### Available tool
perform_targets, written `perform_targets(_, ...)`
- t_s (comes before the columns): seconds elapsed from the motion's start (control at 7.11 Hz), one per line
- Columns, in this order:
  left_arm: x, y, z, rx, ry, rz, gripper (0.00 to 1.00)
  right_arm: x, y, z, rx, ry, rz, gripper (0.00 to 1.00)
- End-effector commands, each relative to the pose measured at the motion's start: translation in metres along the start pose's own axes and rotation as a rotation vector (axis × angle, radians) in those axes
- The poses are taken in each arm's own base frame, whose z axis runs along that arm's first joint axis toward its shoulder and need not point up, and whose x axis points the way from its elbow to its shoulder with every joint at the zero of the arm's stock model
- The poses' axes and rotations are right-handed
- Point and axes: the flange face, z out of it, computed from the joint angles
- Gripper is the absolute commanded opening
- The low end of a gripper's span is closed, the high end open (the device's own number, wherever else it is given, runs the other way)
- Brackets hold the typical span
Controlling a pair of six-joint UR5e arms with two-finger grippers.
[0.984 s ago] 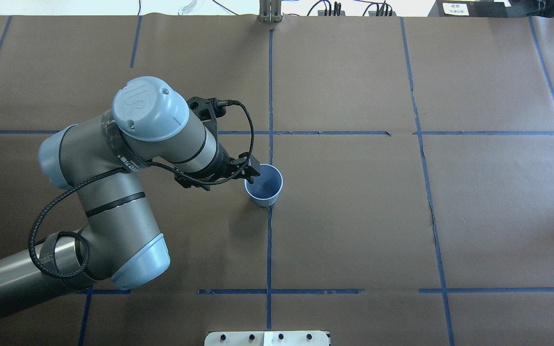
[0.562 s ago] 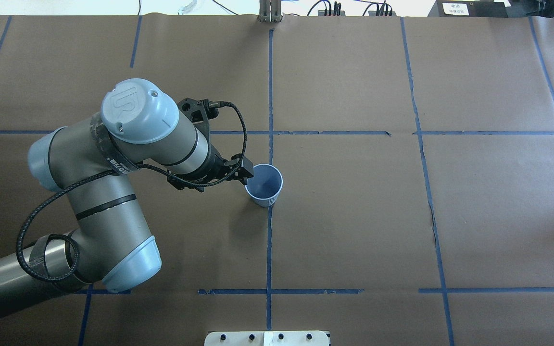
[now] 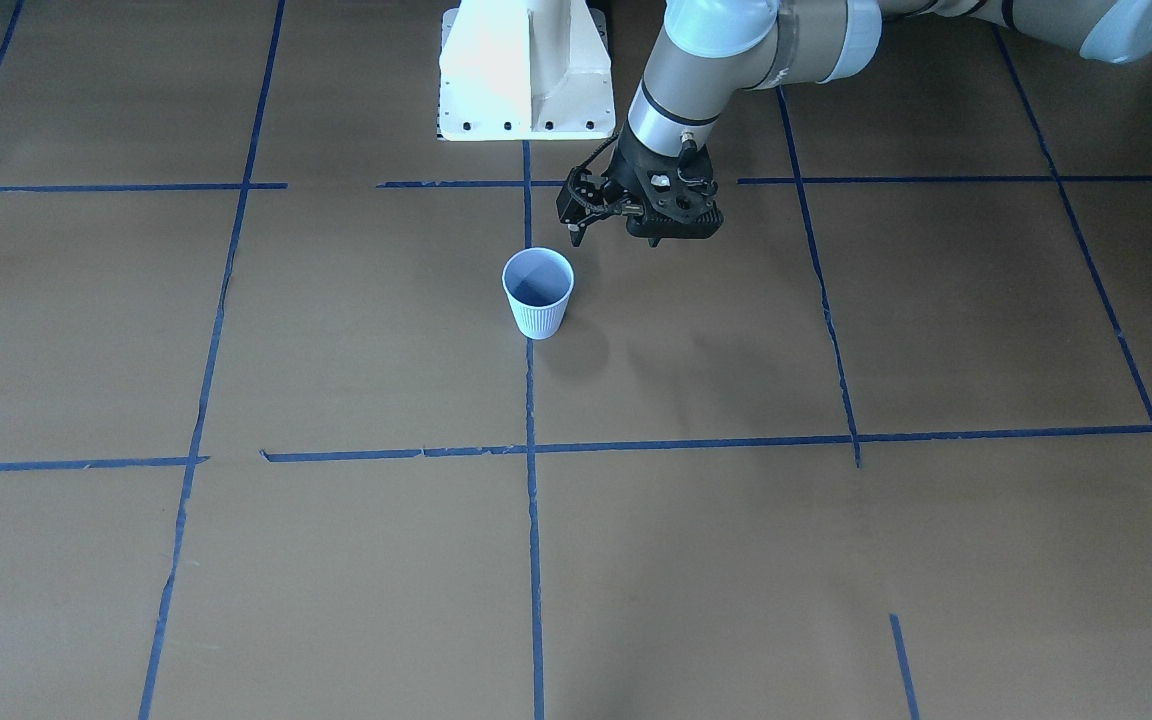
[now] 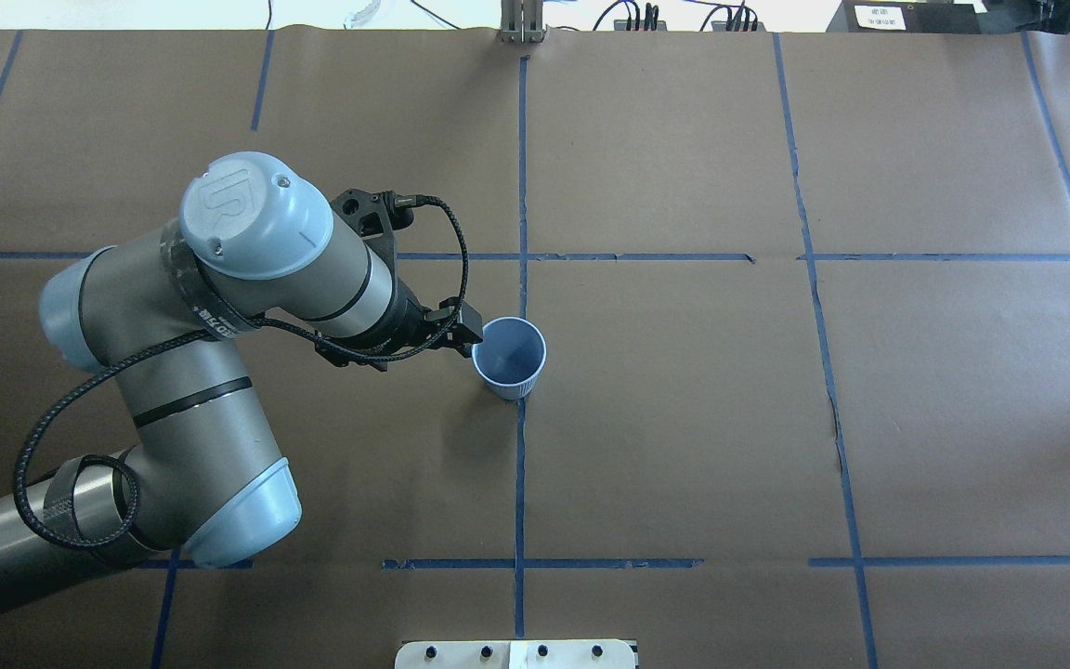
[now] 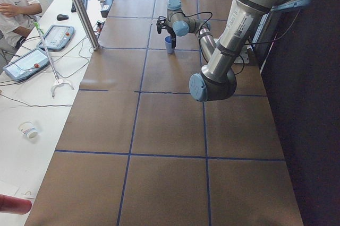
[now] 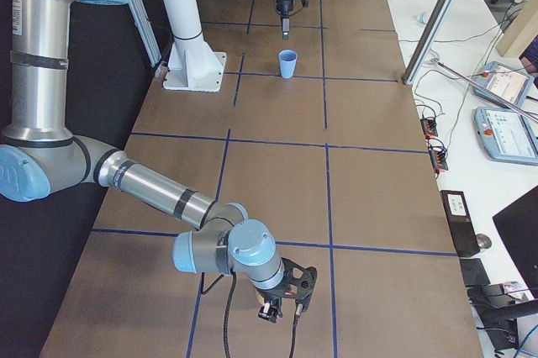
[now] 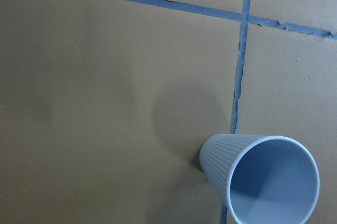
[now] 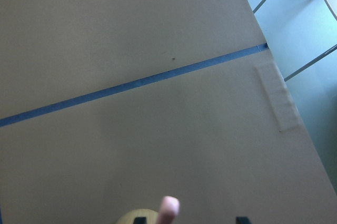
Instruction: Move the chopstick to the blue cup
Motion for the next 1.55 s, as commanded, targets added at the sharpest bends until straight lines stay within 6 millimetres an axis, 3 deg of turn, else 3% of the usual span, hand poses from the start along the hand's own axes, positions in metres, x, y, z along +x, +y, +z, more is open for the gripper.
perform_targets(0.0, -0.002, 0.001, -0.003, 0.001, 0.004, 0.002, 1.0, -0.007, -0.005, -0.006, 0.013, -0.009, -0.001, 0.0)
perform_targets(0.28, -0.004, 0.004, -0.008, 0.004, 0.012, 0.005, 1.0, -0.038, -0.018, -0.037, 0.06, -0.081, -0.046, 0.0)
perform_targets(0.56, -0.004, 0.004, -0.008, 0.003, 0.012, 0.007, 1.0, -0.016, -0.014, -0.083, 0.13, -0.182, -0.002, 0.0)
perform_targets(0.84, -0.007, 0.004, -0.006, 0.002, 0.006, 0.006, 1.0, -0.021, -0.012, -0.132, 0.224, -0.2, -0.011, 0.0)
perform_targets(1.27, -0.007, 0.002, -0.01, 0.009, 0.015, 0.006, 1.0, -0.072, -0.017, -0.182, 0.26, -0.357, -0.107, 0.0)
perform_targets(1.41, -0.008, -0.006, -0.024, 0.028, 0.03, 0.005, 1.0, -0.117, -0.028, -0.201, 0.239, -0.465, -0.2, 0.0)
